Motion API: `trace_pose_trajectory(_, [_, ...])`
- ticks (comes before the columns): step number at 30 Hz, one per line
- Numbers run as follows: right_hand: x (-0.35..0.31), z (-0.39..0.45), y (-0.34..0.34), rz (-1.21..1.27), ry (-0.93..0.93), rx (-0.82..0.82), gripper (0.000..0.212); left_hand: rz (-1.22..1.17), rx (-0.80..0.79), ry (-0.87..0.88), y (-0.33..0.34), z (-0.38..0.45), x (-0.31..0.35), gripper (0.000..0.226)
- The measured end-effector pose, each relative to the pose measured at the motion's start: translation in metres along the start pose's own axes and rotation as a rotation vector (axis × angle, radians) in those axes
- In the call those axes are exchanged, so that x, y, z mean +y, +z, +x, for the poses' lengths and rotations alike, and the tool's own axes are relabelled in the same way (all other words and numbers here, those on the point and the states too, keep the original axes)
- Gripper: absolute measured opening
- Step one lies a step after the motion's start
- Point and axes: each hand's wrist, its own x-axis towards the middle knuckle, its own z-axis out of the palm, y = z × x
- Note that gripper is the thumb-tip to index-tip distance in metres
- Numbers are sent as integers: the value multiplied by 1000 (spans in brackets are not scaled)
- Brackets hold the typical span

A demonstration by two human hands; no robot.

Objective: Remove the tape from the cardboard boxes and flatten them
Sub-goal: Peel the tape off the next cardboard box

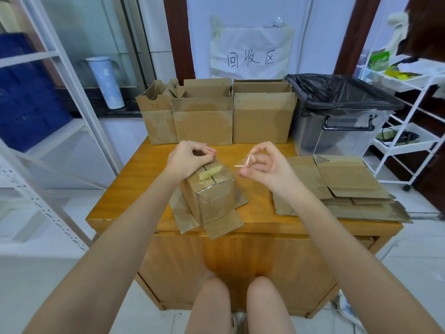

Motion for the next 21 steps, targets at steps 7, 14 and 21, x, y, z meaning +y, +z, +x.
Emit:
trace_pose_trajectory(7, [20,-2,14,2,90,-67,60,25,-2,-5,0,0,2,19])
trace_pose_trajectory(14, [55,-19,24,7,69,52,78,37,6,-14,0,1,-1,13])
trace_pose_trajectory(21, [59,-29,41,-38,31,216,79,34,15,-30,1,0,2,17])
